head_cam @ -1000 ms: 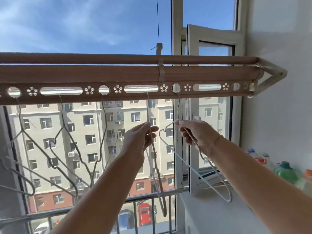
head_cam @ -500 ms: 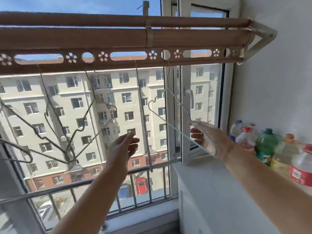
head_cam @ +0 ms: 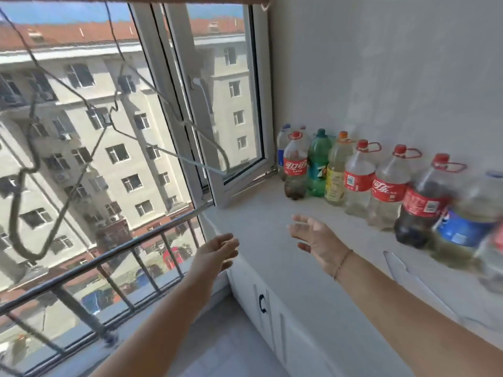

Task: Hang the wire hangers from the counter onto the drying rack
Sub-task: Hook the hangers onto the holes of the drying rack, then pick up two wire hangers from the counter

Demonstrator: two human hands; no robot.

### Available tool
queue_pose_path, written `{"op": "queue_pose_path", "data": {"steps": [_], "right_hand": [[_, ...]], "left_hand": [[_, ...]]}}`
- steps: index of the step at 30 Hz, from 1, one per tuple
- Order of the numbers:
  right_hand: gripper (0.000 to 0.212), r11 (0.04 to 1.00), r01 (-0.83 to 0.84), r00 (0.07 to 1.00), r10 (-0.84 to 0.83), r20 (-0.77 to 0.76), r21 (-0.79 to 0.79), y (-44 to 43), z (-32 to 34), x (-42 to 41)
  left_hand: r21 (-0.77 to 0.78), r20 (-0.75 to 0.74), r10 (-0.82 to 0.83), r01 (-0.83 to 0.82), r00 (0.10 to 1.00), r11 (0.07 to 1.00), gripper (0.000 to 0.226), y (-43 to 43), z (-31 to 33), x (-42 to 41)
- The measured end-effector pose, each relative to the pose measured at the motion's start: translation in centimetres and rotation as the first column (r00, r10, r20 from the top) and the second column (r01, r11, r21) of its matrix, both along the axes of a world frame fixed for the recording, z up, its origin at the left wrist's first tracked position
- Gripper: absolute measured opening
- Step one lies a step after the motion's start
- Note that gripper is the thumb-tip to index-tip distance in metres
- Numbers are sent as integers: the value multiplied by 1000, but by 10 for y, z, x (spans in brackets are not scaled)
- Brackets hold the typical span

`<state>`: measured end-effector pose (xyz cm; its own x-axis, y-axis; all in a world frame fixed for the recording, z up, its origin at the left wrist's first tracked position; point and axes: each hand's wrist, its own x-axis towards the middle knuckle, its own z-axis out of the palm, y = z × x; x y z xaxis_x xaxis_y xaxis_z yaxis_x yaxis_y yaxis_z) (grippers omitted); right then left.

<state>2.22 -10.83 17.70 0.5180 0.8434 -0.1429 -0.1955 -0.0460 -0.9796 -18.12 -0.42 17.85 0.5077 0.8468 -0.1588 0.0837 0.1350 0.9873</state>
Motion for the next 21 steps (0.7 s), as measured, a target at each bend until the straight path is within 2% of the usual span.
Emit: {"op": "queue_pose_path", "data": {"steps": [6, 12, 16, 21], "right_hand": [[37, 971, 214, 977, -215, 0, -108, -88, -59, 38], [38, 864, 437, 888, -459, -34, -249, -193, -124, 75], [36, 743, 580, 761, -641, -103, -334, -267, -156, 91], [37, 561, 726, 545, -822, -164, -398, -350, -185, 103]], "left_hand": [[-61, -88, -210, 205, 974, 977, 36, -38, -44, 70], [-133, -201, -406, 386, 891, 913, 38, -94, -94, 138], [-192, -226, -520, 486, 824, 853, 35, -138, -123, 183], [-254, -254, -640, 588, 726, 768, 35, -184, -159, 238]]}}
